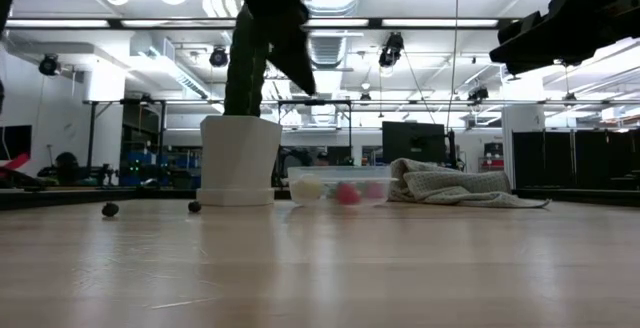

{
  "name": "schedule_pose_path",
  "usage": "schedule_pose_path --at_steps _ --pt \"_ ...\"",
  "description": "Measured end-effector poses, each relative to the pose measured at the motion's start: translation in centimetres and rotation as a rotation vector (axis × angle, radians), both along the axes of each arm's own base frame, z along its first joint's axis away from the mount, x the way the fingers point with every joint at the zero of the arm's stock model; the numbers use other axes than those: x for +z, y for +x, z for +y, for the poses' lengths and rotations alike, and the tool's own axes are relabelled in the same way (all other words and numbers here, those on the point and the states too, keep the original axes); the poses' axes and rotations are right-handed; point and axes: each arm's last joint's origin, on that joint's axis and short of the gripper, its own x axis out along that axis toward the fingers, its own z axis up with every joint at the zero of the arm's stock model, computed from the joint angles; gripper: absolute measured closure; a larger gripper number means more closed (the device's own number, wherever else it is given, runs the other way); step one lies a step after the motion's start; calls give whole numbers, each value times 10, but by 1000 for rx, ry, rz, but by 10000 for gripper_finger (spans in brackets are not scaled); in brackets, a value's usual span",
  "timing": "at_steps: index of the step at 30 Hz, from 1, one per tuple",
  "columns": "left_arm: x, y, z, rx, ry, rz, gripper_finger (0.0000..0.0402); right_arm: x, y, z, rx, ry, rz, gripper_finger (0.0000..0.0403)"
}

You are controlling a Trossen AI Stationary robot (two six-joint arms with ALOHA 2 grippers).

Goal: Pick and placing Produce into tupperware
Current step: Put the bottom blueberries into the transparent bin

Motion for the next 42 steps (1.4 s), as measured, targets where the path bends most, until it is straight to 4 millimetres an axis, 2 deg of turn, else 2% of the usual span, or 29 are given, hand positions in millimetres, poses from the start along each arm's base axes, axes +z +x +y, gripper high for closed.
schedule_pose_path --at_steps 6,9,13,18,25,29,33,37,42 --pt "8 -36 -22 124 -114 84 253 0 0 0 0 -1 2 364" --pt "5 -46 -28 188 -201 135 253 0 0 0 0 -1 1 364" --pt "-9 -54 -34 213 -277 215 253 0 0 0 0 -1 2 364" --pt "-37 -67 -38 254 -324 334 253 0 0 0 0 -1 4 364" --pt "-66 -86 -34 390 -313 435 253 -1 0 0 0 -4 12 364" --pt "-74 -90 -25 564 -363 416 253 -1 0 0 0 -4 12 364" --pt "-78 -91 -16 798 -476 384 253 -1 0 0 0 -4 12 364" --pt "-78 -90 -10 959 -521 335 253 -1 0 0 0 -5 12 364" --pt "-79 -89 -5 1035 -538 303 253 -1 0 0 1 -5 12 364"
